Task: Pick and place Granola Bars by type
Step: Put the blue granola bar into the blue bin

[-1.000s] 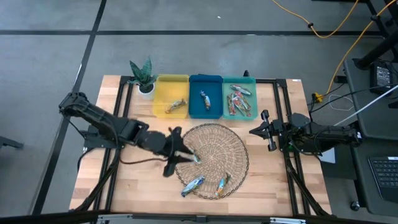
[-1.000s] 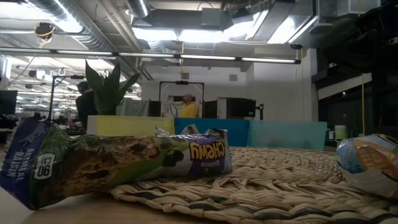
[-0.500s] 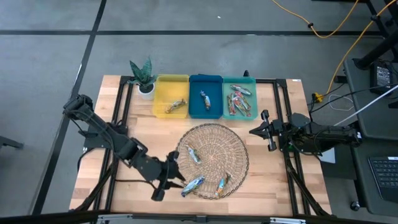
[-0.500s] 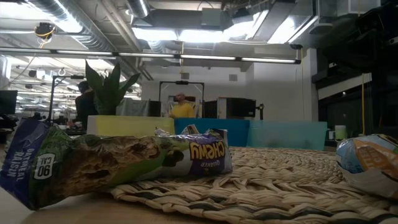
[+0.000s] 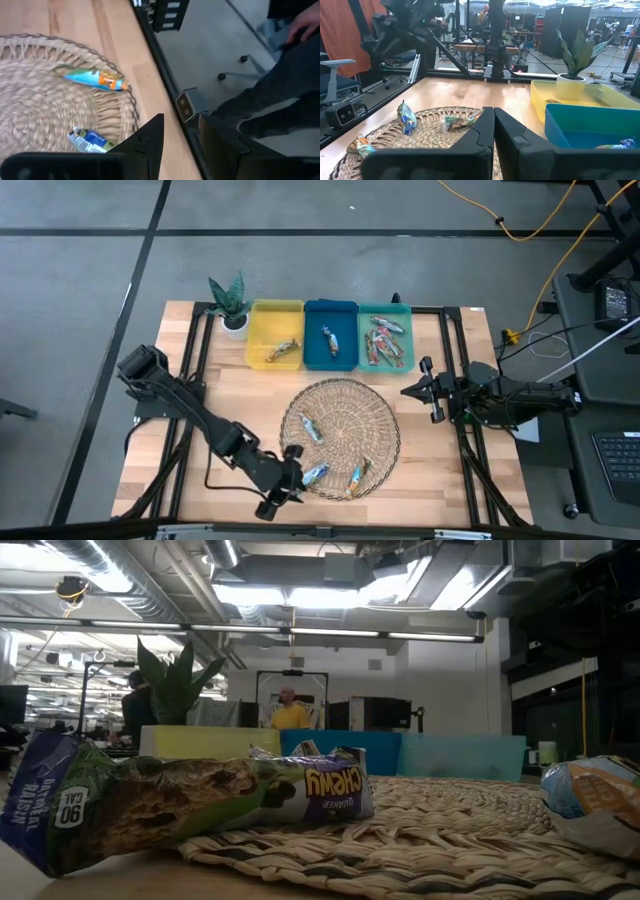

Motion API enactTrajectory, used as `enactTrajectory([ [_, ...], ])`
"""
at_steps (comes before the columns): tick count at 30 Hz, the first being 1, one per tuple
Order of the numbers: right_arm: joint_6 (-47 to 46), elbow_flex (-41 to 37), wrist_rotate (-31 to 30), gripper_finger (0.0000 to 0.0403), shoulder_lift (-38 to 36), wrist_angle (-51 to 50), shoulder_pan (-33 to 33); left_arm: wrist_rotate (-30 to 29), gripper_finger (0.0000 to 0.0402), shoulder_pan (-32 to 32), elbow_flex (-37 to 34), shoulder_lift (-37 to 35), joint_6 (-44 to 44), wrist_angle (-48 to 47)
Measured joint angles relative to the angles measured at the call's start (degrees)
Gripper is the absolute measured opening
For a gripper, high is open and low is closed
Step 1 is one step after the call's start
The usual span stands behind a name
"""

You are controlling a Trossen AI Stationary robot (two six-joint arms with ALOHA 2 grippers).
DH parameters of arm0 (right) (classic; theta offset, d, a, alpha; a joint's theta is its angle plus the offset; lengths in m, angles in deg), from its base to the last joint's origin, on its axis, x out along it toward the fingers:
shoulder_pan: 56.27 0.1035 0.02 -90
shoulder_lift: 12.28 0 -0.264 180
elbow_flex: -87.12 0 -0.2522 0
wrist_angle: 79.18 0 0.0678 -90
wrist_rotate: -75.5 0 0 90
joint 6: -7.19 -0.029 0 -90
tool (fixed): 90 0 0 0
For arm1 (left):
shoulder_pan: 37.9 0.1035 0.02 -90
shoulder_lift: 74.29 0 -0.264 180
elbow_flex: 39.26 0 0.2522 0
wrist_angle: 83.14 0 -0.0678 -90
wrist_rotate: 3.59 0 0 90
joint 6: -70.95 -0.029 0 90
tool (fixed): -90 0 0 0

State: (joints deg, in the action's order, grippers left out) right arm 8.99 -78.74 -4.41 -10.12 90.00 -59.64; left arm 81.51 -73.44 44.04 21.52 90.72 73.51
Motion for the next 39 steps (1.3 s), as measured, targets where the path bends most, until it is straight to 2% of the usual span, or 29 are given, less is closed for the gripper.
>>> enactTrajectory([
  [6,-0.02,0.01,0.00,0.0014,0.00,0.00,0.00,-0.02,0.0129,0.18,0.00,4.96,-0.16,0.50],
  [16,-0.01,0.00,0.00,0.0014,0.00,0.01,-0.01,-0.07,0.0229,0.73,-0.04,13.31,3.80,0.42],
  [20,0.06,0.00,0.02,0.0014,0.00,0.02,-0.01,-0.23,0.0250,1.20,-0.04,15.19,5.26,0.38],
  [31,0.02,0.02,0.00,0.0014,-0.02,0.02,-0.01,-3.13,0.0254,1.66,0.15,18.47,6.94,0.14],
  [39,0.01,0.01,0.00,0.0014,-0.01,0.02,-0.01,-5.84,0.0210,1.80,0.07,18.58,8.23,-1.53],
])
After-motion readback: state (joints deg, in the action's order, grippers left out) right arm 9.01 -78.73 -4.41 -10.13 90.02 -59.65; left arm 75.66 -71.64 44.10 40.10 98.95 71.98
